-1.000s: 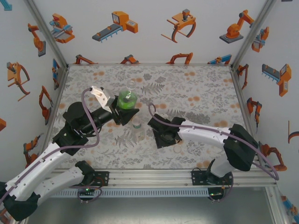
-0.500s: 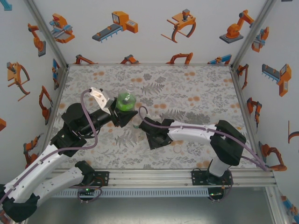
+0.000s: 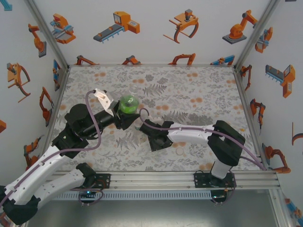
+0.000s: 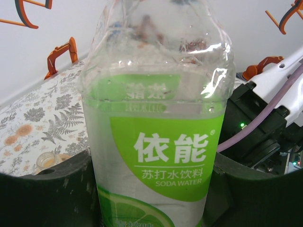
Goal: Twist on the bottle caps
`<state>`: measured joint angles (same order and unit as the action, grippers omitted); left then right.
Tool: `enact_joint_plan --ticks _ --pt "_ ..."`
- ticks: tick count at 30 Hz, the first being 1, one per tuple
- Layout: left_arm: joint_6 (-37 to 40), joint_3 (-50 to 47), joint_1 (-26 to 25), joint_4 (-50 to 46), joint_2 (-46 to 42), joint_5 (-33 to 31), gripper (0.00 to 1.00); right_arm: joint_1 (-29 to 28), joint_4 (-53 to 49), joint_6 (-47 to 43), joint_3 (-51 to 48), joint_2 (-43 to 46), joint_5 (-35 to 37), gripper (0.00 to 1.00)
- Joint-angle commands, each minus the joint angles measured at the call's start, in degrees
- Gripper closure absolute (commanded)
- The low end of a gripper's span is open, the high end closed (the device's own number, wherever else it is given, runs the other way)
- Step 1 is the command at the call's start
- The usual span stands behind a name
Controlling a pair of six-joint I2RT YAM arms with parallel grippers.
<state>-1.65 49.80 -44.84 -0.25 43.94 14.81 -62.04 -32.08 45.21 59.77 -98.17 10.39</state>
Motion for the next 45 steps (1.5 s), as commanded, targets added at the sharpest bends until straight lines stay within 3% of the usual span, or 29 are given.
enact_joint_plan --ticks 1,37,45 --pt "0.95 2.22 0.29 0.29 0.02 0.79 1.0 -0.21 -0.44 0.28 1.64 -1.21 2.04 0.53" --pt "0.03 2.23 0.27 1.19 0.86 1.02 1.0 -0.25 -2.43 -0.56 2.2 -3.15 -0.01 0.59" --pt "0.13 2.2 0.28 1.13 1.17 0.9 1.0 -0.16 -2.33 -0.56 2.02 -1.9 0.55 0.67"
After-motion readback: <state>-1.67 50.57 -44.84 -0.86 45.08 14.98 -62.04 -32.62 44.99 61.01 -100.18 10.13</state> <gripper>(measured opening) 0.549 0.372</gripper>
